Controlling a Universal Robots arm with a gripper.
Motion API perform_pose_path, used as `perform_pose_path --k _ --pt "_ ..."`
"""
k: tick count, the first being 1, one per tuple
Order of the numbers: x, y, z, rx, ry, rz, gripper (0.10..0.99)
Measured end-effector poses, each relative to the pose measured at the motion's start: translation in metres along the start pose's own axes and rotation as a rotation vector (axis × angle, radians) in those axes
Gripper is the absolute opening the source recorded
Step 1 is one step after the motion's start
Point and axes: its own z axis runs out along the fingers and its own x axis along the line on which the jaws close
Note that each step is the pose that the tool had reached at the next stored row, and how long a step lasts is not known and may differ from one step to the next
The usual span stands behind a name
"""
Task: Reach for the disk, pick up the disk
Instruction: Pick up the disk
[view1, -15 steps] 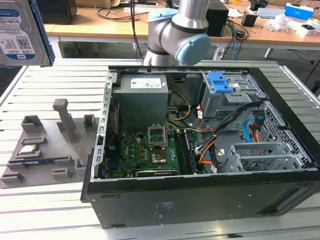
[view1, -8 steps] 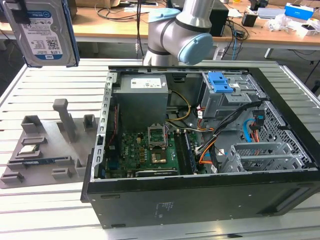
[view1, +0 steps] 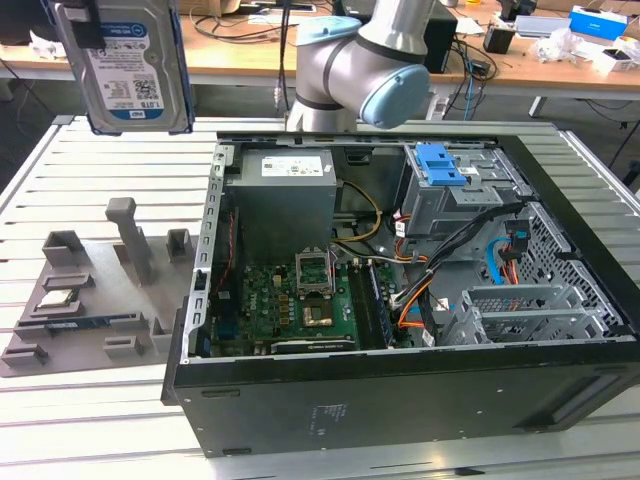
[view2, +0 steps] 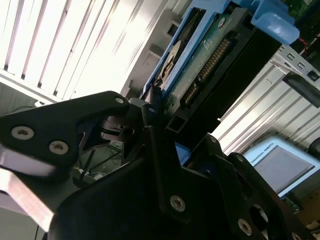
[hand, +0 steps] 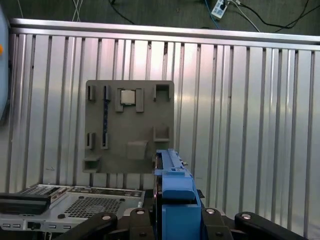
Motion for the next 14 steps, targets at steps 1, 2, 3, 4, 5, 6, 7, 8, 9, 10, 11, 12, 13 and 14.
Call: perform_pose_path --k 1,2,3,4,5,6,7,8,9,10,11,12,13,14 --pt "0.0003 -0.0066 -0.0003 0.000 0.0001 0.000 0.365" --pt "0.0006 -0.0113 -0.0004 0.000 0.0000 0.000 0.365" --pt "0.0008 -0.0152 -0.0006 0.000 0.0001 0.000 0.365" --pt "0.0010 -0.0193 -0.0008 0.000 0.0001 0.000 0.365" --pt "0.0011 -0.0236 -0.0009 0.000 0.0001 0.000 0.365" --pt "0.0014 -0.0299 -0.0011 0.000 0.0000 0.000 0.365" --pt "0.0016 -0.0342 -0.0013 0.000 0.0000 0.000 0.365" --pt "0.0020 -0.0417 -0.0016 0.000 0.0001 0.000 0.365" --pt "0.0021 -0.0458 -0.0018 0.000 0.0001 0.000 0.365" --pt "0.0023 -0.0501 -0.0020 0.000 0.0001 0.000 0.365" --pt "0.0026 -0.0556 -0.0021 0.000 0.0000 0.000 0.365" --pt "0.0028 -0.0595 -0.0023 0.000 0.0000 0.000 0.365" --pt "0.0031 -0.0673 -0.0026 0.000 0.0001 0.000 0.365" --pt "0.0034 -0.0715 -0.0028 0.000 0.0001 0.000 0.365"
